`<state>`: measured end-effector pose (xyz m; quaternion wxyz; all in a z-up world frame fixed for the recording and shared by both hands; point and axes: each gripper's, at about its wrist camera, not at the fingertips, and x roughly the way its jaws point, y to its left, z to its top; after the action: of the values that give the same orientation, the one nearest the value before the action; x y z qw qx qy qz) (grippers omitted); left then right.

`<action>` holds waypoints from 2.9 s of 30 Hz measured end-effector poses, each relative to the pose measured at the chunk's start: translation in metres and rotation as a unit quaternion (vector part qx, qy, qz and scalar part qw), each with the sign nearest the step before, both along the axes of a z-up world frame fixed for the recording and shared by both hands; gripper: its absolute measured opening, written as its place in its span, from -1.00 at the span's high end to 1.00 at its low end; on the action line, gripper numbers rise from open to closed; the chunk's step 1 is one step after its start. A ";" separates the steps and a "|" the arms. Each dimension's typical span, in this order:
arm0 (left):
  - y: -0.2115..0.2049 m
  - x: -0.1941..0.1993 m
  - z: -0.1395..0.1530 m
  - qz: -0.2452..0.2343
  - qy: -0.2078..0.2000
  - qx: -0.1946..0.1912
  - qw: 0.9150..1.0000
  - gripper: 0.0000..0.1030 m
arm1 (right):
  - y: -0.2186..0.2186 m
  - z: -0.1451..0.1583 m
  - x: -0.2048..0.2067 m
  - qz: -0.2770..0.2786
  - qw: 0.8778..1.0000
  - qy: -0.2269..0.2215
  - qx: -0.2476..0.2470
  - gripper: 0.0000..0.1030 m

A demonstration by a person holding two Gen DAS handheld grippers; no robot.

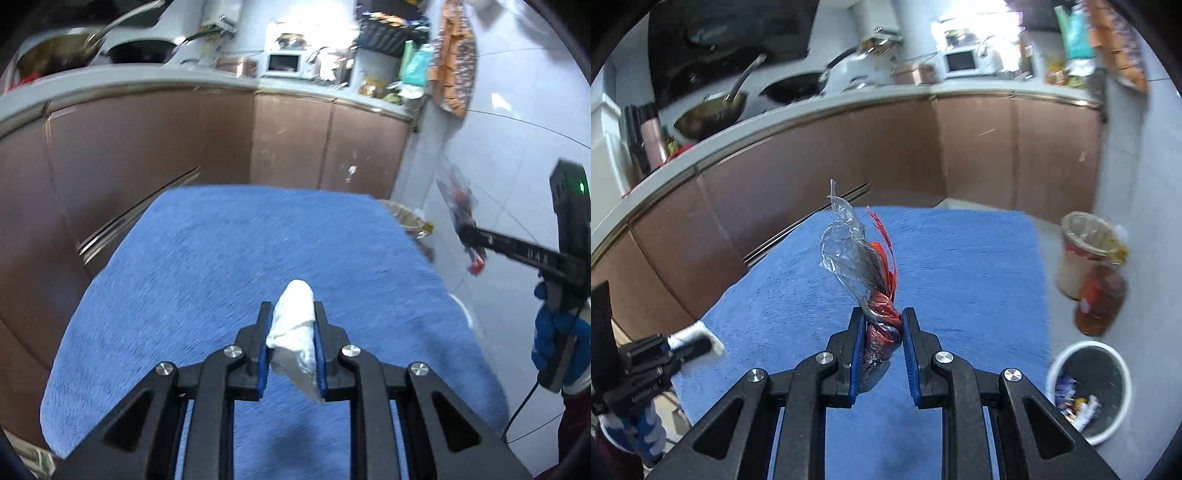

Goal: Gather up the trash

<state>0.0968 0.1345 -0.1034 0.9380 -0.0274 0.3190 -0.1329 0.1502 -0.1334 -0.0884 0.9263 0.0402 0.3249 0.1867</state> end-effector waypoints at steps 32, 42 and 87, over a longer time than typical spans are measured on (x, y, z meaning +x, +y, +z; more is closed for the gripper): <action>-0.422 0.213 -0.089 -0.265 0.139 0.012 0.954 0.53 | -0.266 -0.126 0.045 -0.336 0.936 0.104 -0.018 0.59; -0.457 0.236 -0.126 -0.265 0.167 0.019 0.949 0.11 | -0.299 -0.180 0.065 -0.368 0.918 0.142 -0.026 0.29; -0.143 0.026 0.050 -0.031 -0.110 0.043 0.993 -0.61 | -0.086 0.036 -0.106 -0.310 0.935 -0.103 -0.140 -1.00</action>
<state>0.1223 -0.0089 -0.0535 0.9630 0.0378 0.2203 -0.1503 0.0438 -0.2194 -0.0522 0.9628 -0.0107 0.2217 -0.1540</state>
